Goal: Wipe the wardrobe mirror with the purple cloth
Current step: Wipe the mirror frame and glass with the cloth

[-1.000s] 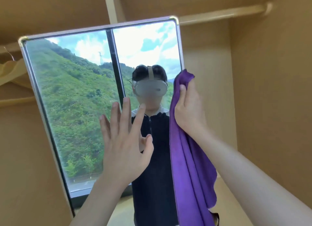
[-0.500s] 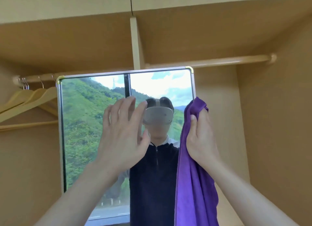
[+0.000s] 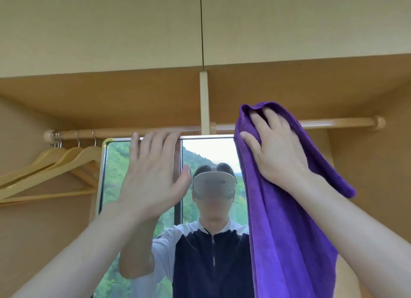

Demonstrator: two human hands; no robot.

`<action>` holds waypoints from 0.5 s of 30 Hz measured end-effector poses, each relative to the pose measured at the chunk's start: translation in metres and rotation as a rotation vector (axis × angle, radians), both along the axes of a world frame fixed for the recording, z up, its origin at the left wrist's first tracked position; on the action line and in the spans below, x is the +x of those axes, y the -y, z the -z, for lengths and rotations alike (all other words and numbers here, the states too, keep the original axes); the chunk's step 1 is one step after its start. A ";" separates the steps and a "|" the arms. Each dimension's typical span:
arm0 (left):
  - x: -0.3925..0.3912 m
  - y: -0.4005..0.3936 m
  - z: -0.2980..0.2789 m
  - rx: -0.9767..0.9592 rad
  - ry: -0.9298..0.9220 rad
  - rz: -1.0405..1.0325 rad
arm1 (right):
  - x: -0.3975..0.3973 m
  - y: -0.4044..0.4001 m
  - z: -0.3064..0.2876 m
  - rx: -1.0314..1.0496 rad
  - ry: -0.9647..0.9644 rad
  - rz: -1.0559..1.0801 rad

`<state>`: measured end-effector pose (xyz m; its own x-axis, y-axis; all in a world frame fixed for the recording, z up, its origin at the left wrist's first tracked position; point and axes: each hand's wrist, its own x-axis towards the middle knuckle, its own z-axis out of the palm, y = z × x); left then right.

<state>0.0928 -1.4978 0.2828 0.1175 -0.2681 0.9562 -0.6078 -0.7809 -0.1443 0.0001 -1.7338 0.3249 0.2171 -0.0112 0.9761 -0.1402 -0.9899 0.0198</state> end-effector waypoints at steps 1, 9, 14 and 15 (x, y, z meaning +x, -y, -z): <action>0.000 0.000 -0.001 -0.001 0.001 0.003 | 0.001 -0.005 -0.001 -0.045 -0.021 0.031; 0.002 0.005 0.001 -0.057 0.020 0.067 | 0.012 -0.045 -0.001 -0.151 -0.105 0.203; 0.005 0.003 0.001 -0.064 0.017 0.135 | 0.006 -0.046 -0.005 -0.244 -0.164 0.170; 0.007 0.000 0.000 -0.055 0.016 0.146 | 0.002 -0.039 -0.005 -0.225 -0.196 0.167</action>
